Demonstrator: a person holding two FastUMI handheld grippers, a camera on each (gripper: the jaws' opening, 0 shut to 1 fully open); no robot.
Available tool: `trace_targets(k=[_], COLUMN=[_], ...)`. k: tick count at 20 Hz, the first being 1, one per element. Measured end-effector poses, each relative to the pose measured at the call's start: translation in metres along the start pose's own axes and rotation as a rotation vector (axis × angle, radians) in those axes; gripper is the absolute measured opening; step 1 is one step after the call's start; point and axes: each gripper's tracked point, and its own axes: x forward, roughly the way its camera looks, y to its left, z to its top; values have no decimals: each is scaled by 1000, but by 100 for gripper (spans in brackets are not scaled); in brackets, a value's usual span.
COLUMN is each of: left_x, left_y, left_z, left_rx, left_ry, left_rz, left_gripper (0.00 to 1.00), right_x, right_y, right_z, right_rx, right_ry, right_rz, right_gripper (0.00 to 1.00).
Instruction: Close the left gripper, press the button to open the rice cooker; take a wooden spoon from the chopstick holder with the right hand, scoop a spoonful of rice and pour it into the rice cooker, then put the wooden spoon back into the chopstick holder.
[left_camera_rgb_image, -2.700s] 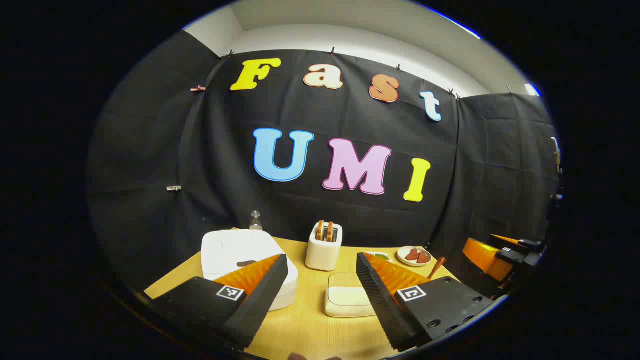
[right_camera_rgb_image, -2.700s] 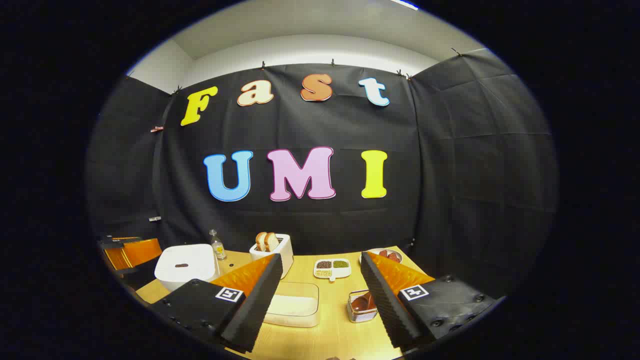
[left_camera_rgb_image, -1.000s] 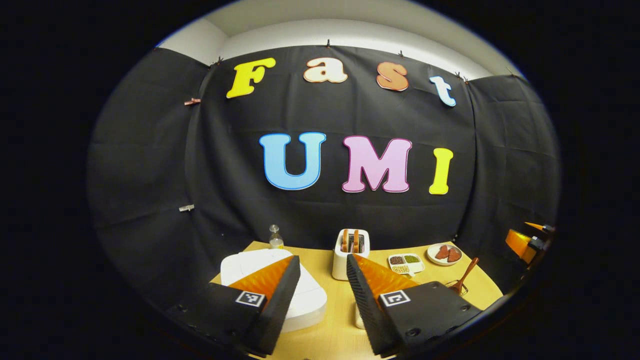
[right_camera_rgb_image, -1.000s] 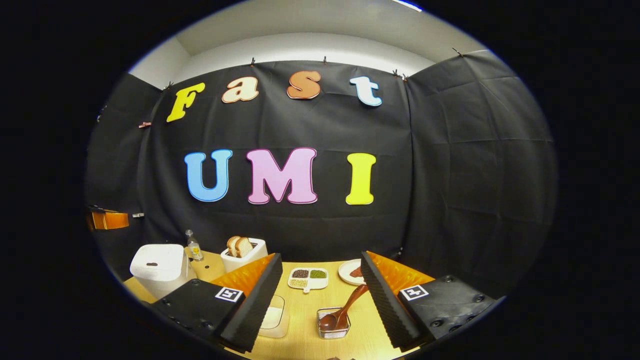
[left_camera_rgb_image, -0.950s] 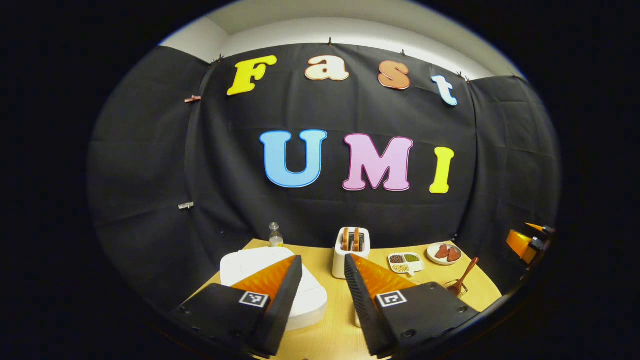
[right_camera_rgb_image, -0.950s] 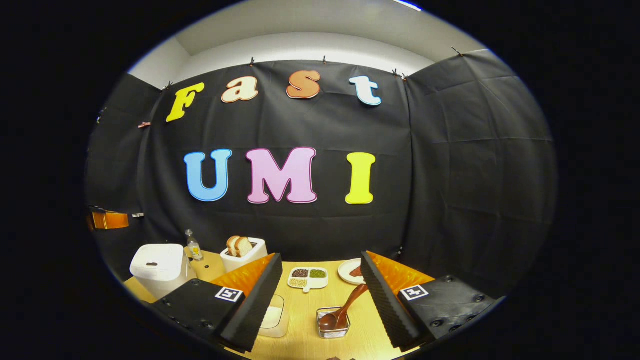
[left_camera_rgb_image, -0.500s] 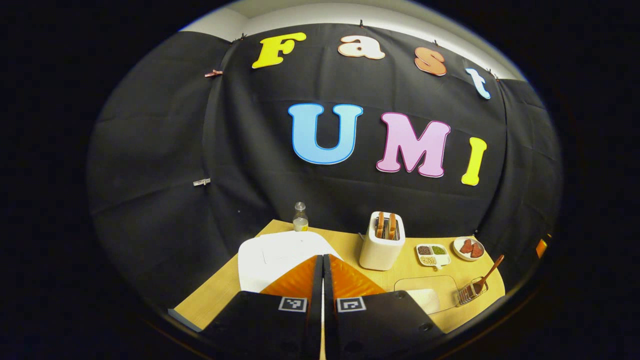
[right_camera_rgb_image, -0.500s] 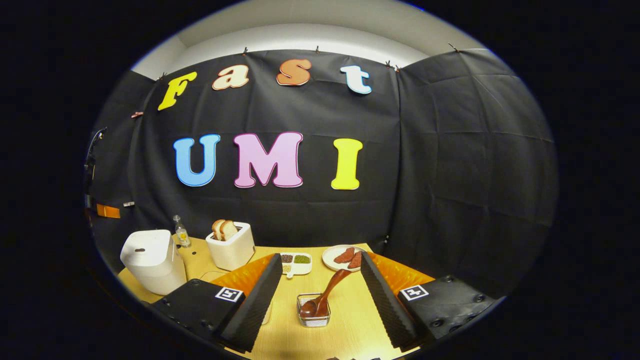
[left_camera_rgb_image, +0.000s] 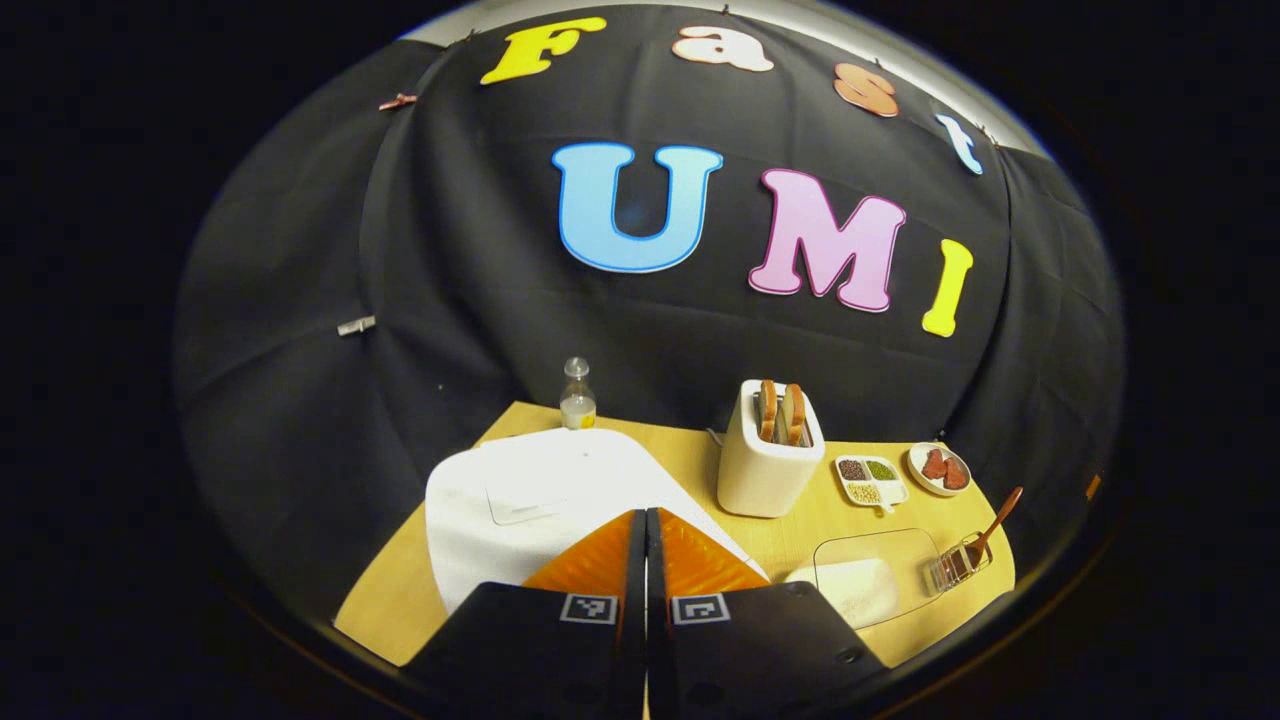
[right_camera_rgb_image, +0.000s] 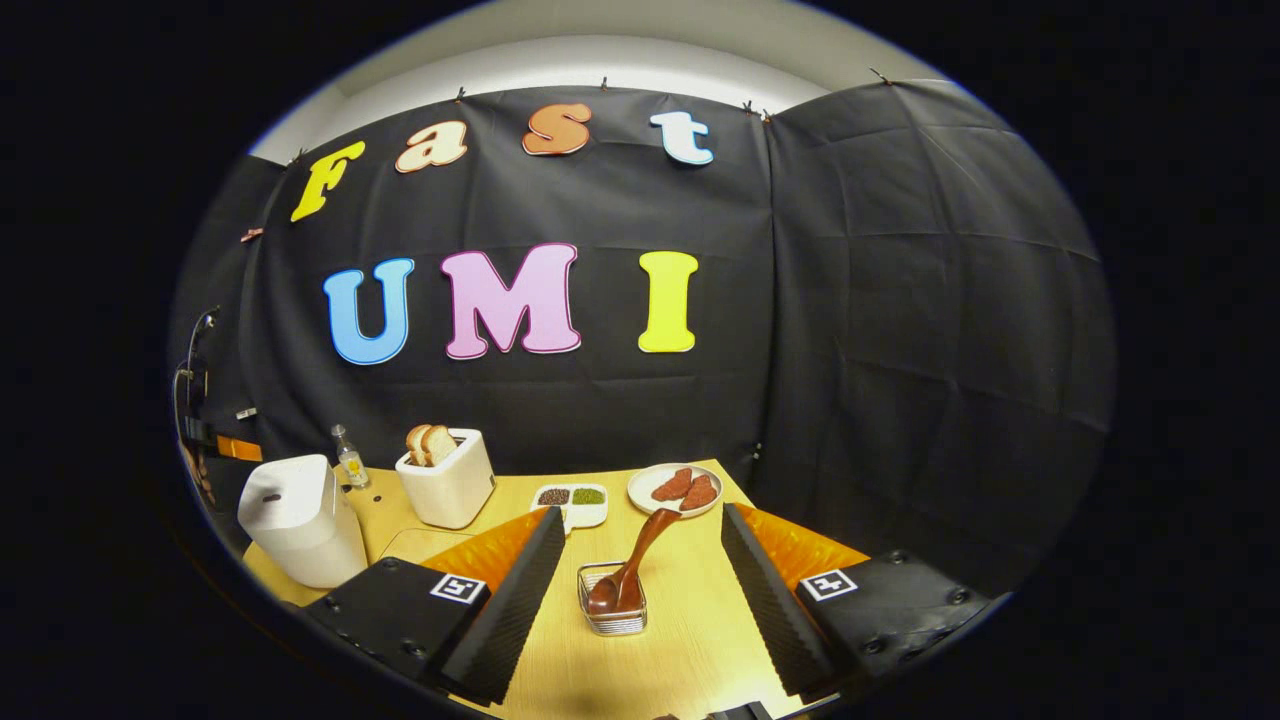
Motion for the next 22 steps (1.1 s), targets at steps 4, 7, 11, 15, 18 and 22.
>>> trace_targets(k=[4,7,11,15,18,22], left_x=[16,23,28,31,32,14], left_y=[13,17,20,20,18,21], left_z=[-28,-48,-54,-59,-63,-32], left_rx=[-36,-76,-76,-103,-170,-188], left_ry=[60,103,127,125,130,16], left_rz=[37,46,66,104,121,193], left_gripper=[6,6,6,6,7,6], right_x=[-3,-2,6,14,23,39], right_y=[-12,-20,-26,-24,-23,-26], right_z=[-17,-27,-29,-34,-35,-37], right_rx=[15,33,44,45,41,50], right_ry=[35,62,69,78,81,89], right_rz=[-20,-30,-27,4,37,82], right_gripper=[98,98,98,97,97,97])
